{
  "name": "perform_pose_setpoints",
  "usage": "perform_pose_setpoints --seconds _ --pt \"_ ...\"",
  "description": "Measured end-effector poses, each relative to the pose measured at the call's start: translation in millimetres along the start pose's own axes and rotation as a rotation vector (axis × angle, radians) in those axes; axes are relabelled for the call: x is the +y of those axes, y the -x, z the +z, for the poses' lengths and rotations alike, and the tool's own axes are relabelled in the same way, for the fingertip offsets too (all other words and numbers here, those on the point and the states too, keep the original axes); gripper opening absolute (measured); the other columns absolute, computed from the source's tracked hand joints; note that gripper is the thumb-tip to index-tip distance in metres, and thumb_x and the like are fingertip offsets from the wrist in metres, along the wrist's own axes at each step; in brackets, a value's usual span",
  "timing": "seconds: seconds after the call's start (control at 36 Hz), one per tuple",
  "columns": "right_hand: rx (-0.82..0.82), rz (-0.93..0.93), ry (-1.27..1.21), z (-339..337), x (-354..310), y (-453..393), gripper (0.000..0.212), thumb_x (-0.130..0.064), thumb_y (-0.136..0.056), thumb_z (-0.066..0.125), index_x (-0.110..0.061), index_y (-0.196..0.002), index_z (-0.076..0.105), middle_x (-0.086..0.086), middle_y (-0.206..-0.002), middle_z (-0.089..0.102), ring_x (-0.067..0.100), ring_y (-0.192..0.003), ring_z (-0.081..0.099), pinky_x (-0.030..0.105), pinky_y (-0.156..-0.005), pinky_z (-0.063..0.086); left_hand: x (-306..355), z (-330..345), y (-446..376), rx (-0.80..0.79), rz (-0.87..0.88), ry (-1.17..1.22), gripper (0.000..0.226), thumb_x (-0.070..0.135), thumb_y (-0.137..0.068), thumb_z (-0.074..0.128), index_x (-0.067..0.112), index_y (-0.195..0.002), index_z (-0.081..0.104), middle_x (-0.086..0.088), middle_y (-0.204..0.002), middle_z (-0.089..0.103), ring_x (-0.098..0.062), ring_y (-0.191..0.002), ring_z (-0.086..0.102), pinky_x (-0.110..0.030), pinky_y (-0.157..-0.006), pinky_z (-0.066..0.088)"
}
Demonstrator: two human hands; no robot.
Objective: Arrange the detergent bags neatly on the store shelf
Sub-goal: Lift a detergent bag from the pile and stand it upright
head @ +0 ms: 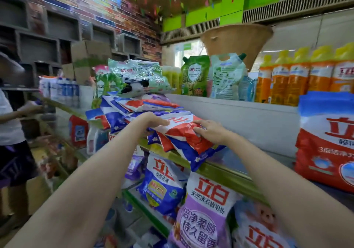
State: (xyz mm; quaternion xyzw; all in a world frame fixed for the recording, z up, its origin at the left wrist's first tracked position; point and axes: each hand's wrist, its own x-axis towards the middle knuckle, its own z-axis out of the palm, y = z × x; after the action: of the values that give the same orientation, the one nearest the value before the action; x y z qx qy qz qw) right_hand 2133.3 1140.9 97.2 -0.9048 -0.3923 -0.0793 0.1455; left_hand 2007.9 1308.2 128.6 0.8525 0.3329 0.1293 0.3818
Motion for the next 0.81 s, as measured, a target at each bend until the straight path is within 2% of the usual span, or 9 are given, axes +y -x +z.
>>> perform_pose_setpoints --seconds 0.06,0.11,0.19,0.28,0.36,0.47,0.56,0.64,0.81 --pt "-0.021 -0.002 -0.006 -1 2 -1 0.049 -0.044 -0.097 0.035 -0.03 -0.144 0.033 0.009 -0.151 0.033 0.029 -0.137 0.031 0.04 -0.112 0.021 1 -1 -4 0.071 0.04 0.034 0.069 0.038 -0.087 0.064 0.004 -0.14 0.035 -0.018 -0.132 0.049 -0.021 -0.085 0.047 -0.031 -0.073 0.046" --pt "-0.014 -0.006 -0.009 -1 2 -2 0.048 -0.044 -0.097 0.035 -0.03 -0.143 0.033 0.01 -0.15 0.034 0.029 -0.137 0.031 0.04 -0.112 0.02 4 1 -9 0.147 0.095 0.115 0.053 0.025 -0.083 0.071 0.003 -0.126 0.051 -0.02 -0.097 0.062 -0.02 -0.059 0.044 -0.028 -0.05 0.04" --pt "-0.007 0.0 -0.012 1 3 -4 0.047 -0.045 -0.098 0.033 -0.03 -0.142 0.033 0.01 -0.149 0.036 0.03 -0.137 0.03 0.04 -0.111 0.018 7 8 -10 0.265 0.087 0.412 0.033 0.005 -0.075 0.068 -0.004 -0.106 0.059 -0.014 -0.071 0.052 -0.021 -0.054 0.045 -0.027 -0.047 0.037" --pt "-0.004 0.012 -0.016 3 4 -5 0.047 -0.045 -0.098 0.032 -0.03 -0.142 0.032 0.011 -0.149 0.035 0.029 -0.137 0.03 0.041 -0.112 0.017 10 15 -14 0.297 0.072 0.693 0.057 0.006 -0.07 0.066 -0.009 -0.123 0.052 -0.024 -0.098 0.063 -0.034 -0.082 0.062 -0.038 -0.065 0.052" --pt "0.007 0.037 -0.043 6 5 -7 0.046 -0.046 -0.098 0.031 -0.032 -0.142 0.03 0.014 -0.148 0.034 0.032 -0.137 0.029 0.042 -0.113 0.016 9 23 -9 0.247 0.035 0.961 0.06 0.009 -0.078 0.065 0.0 -0.131 0.039 -0.021 -0.123 0.055 -0.033 -0.104 0.059 -0.041 -0.089 0.052" --pt "0.027 0.084 -0.088 13 5 -10 0.048 -0.05 -0.097 0.031 -0.036 -0.142 0.03 0.013 -0.149 0.032 0.033 -0.137 0.028 0.044 -0.115 0.015 12 35 0 0.132 0.027 1.24 0.068 0.008 -0.072 0.073 0.002 -0.13 0.037 -0.018 -0.117 0.059 -0.035 -0.1 0.063 -0.053 -0.083 0.055" --pt "0.059 0.097 -0.125 17 4 -11 0.046 -0.046 -0.098 0.032 -0.033 -0.142 0.032 0.012 -0.149 0.032 0.032 -0.138 0.027 0.043 -0.116 0.014 15 43 5 0.146 0.014 1.298 0.083 0.011 -0.064 0.08 0.003 -0.134 0.035 -0.019 -0.125 0.056 -0.035 -0.104 0.06 -0.048 -0.089 0.053" --pt "0.093 0.116 -0.172 17 2 -8 0.046 -0.044 -0.097 0.035 -0.032 -0.142 0.035 0.013 -0.148 0.034 0.033 -0.136 0.03 0.044 -0.116 0.018 18 55 11 0.173 0.015 1.268 0.08 0.016 -0.074 0.076 -0.003 -0.138 0.033 -0.018 -0.134 0.049 -0.033 -0.116 0.054 -0.031 -0.089 0.045" --pt "0.15 0.14 -0.307 16 6 5 0.044 -0.039 -0.095 0.044 -0.029 -0.138 0.042 0.015 -0.143 0.042 0.032 -0.13 0.041 0.044 -0.111 0.03 31 83 25 0.174 0.012 1.272 0.065 0.015 -0.077 0.072 -0.003 -0.13 0.039 -0.016 -0.126 0.054 -0.029 -0.103 0.055 -0.033 -0.083 0.044"
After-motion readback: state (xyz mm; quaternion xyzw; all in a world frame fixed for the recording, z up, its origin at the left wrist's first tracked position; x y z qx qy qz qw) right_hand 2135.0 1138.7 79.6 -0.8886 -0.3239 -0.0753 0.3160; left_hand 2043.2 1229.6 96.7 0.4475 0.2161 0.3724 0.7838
